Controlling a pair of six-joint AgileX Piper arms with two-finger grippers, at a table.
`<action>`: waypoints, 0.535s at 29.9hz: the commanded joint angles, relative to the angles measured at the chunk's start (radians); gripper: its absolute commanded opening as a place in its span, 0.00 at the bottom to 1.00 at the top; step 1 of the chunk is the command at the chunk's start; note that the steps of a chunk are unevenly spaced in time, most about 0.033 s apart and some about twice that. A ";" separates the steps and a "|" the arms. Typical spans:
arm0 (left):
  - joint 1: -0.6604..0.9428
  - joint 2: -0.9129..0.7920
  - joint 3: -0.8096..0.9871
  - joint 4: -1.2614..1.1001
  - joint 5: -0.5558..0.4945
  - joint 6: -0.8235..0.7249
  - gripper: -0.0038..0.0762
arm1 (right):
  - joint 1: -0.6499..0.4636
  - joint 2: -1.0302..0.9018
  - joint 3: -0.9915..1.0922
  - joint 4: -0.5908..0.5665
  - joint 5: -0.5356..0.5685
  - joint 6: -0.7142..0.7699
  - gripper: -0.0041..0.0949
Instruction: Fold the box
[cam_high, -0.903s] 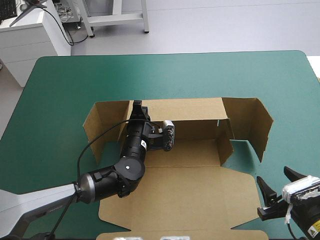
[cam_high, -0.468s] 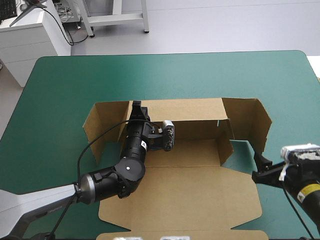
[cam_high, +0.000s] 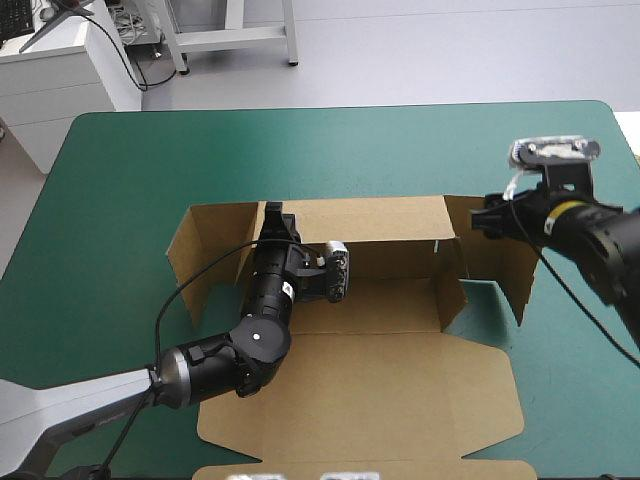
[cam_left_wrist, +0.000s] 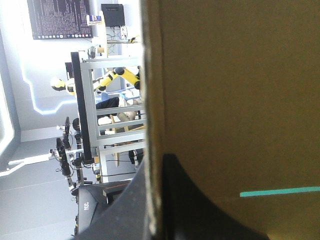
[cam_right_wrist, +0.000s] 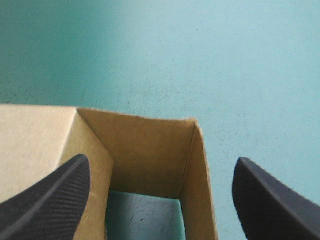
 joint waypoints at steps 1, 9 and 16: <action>-0.009 -0.035 -0.022 0.038 0.023 -0.012 0.04 | -0.082 0.110 -0.214 0.046 0.064 -0.108 0.78; -0.009 -0.035 -0.022 0.038 0.023 -0.009 0.04 | -0.369 0.383 -0.484 0.508 0.274 -0.394 0.78; -0.009 -0.035 -0.022 0.038 0.023 -0.009 0.04 | -0.454 0.523 -0.494 0.562 0.353 -0.466 0.78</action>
